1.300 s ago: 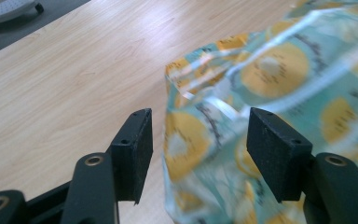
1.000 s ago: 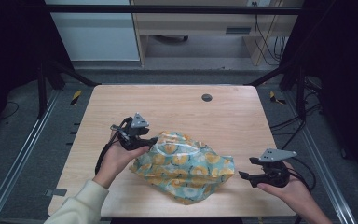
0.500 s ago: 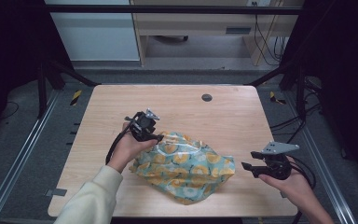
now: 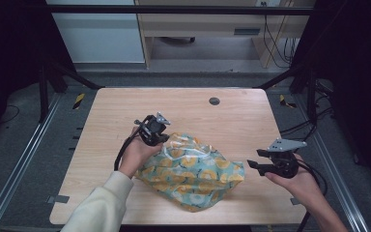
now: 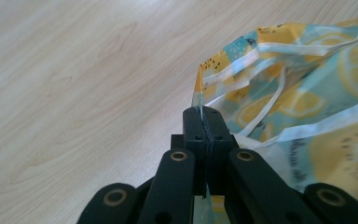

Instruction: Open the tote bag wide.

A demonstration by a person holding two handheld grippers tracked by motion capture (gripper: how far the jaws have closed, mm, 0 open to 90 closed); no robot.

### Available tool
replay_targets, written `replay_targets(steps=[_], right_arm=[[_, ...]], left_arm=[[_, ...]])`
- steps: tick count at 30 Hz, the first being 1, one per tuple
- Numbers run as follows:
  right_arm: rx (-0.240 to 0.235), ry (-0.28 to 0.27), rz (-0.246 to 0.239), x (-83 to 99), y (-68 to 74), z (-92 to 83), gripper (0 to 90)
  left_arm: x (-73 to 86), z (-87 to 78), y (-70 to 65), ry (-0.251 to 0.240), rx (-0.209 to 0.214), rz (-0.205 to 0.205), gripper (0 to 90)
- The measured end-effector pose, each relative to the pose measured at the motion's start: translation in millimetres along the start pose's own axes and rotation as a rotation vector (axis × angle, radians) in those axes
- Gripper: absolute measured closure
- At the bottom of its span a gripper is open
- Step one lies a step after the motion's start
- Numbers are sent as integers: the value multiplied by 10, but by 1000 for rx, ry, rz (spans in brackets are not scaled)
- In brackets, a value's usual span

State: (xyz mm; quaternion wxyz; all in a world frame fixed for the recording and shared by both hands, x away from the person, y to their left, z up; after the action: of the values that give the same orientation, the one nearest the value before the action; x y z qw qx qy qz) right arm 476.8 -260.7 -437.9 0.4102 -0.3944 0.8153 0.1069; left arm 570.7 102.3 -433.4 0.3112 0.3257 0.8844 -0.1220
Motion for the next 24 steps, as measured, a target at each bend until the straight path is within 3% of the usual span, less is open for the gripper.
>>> replay_targets(steps=[3, 10, 17, 21, 24], right_arm=[[2, -4, -3, -79, 5, 16, 438], [4, -25, -40, -339, 48, 39, 484], [-6, -26, -66, -512, 89, 68, 542], [-16, -38, -88, -644, 134, 100, 579], [-27, -60, -74, -714, 137, 150, 576]], left_arm=[[-41, -129, -55, -52, 7, 5, 900], [-121, -501, -289, -152, 41, 77, 900], [-117, -681, -433, -168, 59, 130, 900], [-126, -706, -448, -178, 59, 133, 900], [-130, -712, -435, -183, 57, 130, 900]])
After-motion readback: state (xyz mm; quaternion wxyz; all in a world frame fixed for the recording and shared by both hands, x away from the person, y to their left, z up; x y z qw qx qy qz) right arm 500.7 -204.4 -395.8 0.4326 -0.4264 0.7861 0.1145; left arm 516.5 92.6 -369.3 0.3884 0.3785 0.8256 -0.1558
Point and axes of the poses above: each handheld gripper's, and its own axes: z roughly forward along the jaws, x roughly out of its underside, y roughly to its left, the point moved 4 cm from there along z, roughly forward along the jaws, and after that the axes turned 9 degrees about -z, right-handed, at the moved point
